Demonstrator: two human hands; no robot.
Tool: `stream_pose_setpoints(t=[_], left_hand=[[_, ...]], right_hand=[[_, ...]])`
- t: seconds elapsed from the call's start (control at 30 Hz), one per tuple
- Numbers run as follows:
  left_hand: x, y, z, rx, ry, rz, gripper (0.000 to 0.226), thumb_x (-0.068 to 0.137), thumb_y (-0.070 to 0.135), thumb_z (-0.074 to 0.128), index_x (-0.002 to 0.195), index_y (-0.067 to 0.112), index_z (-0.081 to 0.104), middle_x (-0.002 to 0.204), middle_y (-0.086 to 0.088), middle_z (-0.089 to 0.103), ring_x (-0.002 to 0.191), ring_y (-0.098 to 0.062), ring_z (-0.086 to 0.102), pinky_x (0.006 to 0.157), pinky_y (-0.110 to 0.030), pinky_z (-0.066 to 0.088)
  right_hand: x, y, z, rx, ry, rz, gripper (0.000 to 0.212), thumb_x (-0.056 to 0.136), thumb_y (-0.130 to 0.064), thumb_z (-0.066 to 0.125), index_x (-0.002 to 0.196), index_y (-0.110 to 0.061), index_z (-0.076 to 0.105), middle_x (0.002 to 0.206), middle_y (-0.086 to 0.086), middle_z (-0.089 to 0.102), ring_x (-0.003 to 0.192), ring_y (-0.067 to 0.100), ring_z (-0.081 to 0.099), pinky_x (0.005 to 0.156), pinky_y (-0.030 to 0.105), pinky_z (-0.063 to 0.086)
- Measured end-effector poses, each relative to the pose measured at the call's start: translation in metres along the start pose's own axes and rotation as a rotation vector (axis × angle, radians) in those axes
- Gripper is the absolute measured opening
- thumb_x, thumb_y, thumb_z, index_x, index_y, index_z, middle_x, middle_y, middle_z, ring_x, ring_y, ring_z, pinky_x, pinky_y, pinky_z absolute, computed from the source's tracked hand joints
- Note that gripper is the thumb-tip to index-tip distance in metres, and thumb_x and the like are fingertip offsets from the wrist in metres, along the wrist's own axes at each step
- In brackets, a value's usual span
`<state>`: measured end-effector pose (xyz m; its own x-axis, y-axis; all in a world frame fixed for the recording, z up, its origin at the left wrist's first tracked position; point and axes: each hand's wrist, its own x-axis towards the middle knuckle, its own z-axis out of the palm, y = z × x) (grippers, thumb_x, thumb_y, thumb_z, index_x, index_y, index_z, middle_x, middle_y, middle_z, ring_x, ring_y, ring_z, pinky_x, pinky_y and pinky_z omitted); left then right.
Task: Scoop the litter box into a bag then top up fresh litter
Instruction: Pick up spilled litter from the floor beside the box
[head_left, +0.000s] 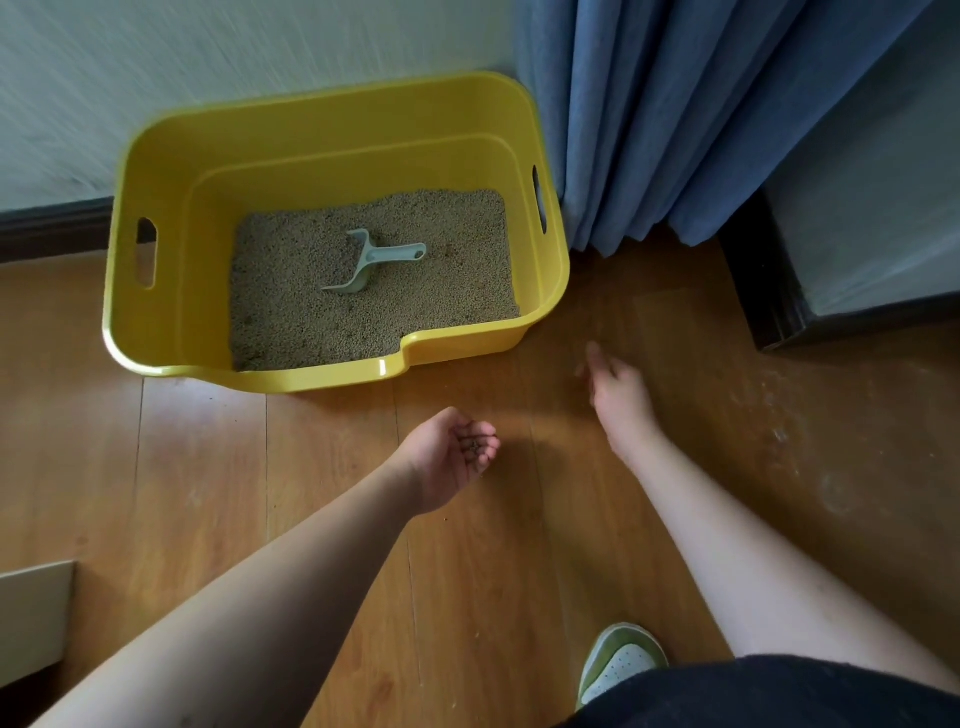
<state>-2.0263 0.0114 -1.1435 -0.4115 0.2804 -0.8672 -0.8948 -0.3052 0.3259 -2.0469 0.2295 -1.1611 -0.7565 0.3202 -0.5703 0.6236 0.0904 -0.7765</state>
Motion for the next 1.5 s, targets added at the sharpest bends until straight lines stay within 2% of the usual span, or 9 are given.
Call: stream_pose_setpoints(t=[0.2,0.63,0.7,0.77,0.83,0.9,1.07,1.33,1.5], left_hand=[[-0.002,0.01,-0.005,-0.034,0.016,0.036,0.037,0.094,0.014,0.035,0.077,0.0,0.064,0.07,-0.014,0.063,0.06,-0.019,0.059,0.056,-0.023,0.05],[-0.004,0.011,-0.034,-0.077,0.09,0.047,0.034,0.093,0.014,0.036,0.08,-0.001,0.063,0.071,-0.014,0.062,0.061,-0.019,0.058,0.056,-0.022,0.05],[-0.004,0.012,-0.035,-0.08,0.097,0.047,0.034,0.093,0.014,0.036,0.08,-0.001,0.063,0.071,-0.014,0.062,0.061,-0.019,0.058,0.055,-0.022,0.051],[-0.004,0.014,-0.035,-0.08,0.098,0.05,0.034,0.093,0.014,0.035,0.08,-0.001,0.063,0.07,-0.014,0.062,0.06,-0.019,0.058,0.054,-0.022,0.051],[-0.004,0.015,-0.035,-0.082,0.096,0.053,0.034,0.094,0.014,0.035,0.079,-0.001,0.063,0.07,-0.014,0.062,0.059,-0.019,0.059,0.054,-0.022,0.051],[-0.004,0.015,-0.036,-0.083,0.097,0.044,0.034,0.094,0.014,0.036,0.079,-0.001,0.063,0.07,-0.014,0.062,0.059,-0.019,0.059,0.054,-0.022,0.051],[-0.009,0.013,-0.041,-0.1,0.103,0.039,0.036,0.095,0.014,0.034,0.079,-0.001,0.063,0.069,-0.014,0.063,0.06,-0.019,0.06,0.055,-0.023,0.052],[-0.008,0.012,-0.053,-0.131,0.144,0.03,0.034,0.093,0.014,0.036,0.077,0.0,0.062,0.067,-0.013,0.063,0.06,-0.019,0.06,0.054,-0.023,0.052],[-0.012,0.013,-0.06,-0.124,0.126,0.034,0.035,0.093,0.014,0.035,0.075,0.001,0.063,0.068,-0.012,0.063,0.062,-0.019,0.059,0.058,-0.022,0.052]], right_hand=[[0.047,-0.021,0.025,-0.624,-0.073,-0.327,0.038,0.093,-0.034,0.058,0.126,-0.014,0.059,0.12,0.008,0.064,0.108,0.023,0.06,0.084,0.023,0.042],[0.072,-0.018,0.044,-0.714,0.039,-0.408,0.023,0.096,-0.02,0.054,0.106,-0.004,0.066,0.107,0.018,0.065,0.097,0.031,0.062,0.078,0.029,0.043],[0.062,-0.021,0.041,-0.573,0.051,-0.342,0.025,0.098,-0.021,0.051,0.112,-0.005,0.064,0.105,0.011,0.066,0.096,0.026,0.061,0.076,0.025,0.04],[0.046,-0.018,0.039,-0.152,0.071,-0.1,0.025,0.098,-0.025,0.05,0.115,-0.009,0.061,0.093,-0.001,0.059,0.082,0.016,0.056,0.07,0.026,0.04],[0.018,-0.008,0.039,0.421,0.034,0.215,0.012,0.097,-0.019,0.049,0.095,-0.013,0.059,0.071,-0.005,0.046,0.059,0.009,0.042,0.055,0.023,0.034],[-0.014,0.01,0.038,0.757,-0.108,0.393,0.021,0.095,-0.014,0.044,0.074,-0.016,0.046,0.056,-0.005,0.032,0.046,0.008,0.028,0.045,0.021,0.024],[-0.066,0.042,0.04,1.018,-0.415,0.481,0.022,0.082,-0.014,0.037,0.061,-0.016,0.03,0.058,-0.002,0.019,0.05,0.011,0.015,0.047,0.025,0.018],[-0.085,0.053,0.058,0.69,-0.734,0.452,0.029,0.082,-0.017,0.033,0.054,-0.013,0.035,0.05,0.0,0.025,0.044,0.012,0.018,0.044,0.026,0.015],[-0.098,0.057,0.083,-0.048,-0.703,0.138,0.046,0.099,-0.036,0.044,0.059,-0.017,0.056,0.049,-0.009,0.041,0.046,0.006,0.036,0.049,0.019,0.031]])
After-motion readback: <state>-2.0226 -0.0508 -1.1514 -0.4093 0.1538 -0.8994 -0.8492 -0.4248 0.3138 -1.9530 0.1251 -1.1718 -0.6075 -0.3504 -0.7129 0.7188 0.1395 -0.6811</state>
